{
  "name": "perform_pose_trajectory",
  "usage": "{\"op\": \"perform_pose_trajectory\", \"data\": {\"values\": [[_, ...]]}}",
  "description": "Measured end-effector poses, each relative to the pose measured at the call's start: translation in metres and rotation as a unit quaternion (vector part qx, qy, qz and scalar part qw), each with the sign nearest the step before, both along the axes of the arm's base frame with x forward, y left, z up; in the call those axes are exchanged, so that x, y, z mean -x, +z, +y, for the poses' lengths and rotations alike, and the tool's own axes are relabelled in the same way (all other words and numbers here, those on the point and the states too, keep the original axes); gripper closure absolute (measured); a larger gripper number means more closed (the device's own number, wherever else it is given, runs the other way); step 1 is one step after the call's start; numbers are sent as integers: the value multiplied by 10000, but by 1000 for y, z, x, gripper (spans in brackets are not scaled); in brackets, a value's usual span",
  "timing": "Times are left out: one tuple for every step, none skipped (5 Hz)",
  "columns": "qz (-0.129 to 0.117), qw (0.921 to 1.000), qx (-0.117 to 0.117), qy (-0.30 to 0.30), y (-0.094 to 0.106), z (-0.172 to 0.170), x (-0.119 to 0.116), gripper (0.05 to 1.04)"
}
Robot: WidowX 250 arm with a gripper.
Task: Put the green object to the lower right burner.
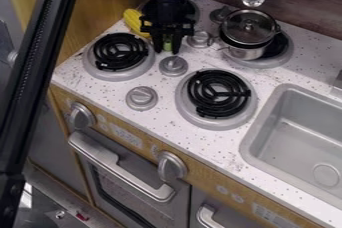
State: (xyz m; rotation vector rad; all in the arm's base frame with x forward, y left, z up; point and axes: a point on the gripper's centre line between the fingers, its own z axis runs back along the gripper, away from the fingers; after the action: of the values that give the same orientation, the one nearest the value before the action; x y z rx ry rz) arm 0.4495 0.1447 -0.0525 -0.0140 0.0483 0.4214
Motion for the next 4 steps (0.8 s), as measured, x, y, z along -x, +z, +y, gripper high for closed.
{"op": "perform_pose_trajectory", "data": {"values": [[-87,10000,-29,10,2,0,3,675],[-325,9992,-76,-205,27,1,11,675],[-728,9958,-49,-549,65,0,31,675],[-699,9934,92,-899,68,-12,70,675]]}}
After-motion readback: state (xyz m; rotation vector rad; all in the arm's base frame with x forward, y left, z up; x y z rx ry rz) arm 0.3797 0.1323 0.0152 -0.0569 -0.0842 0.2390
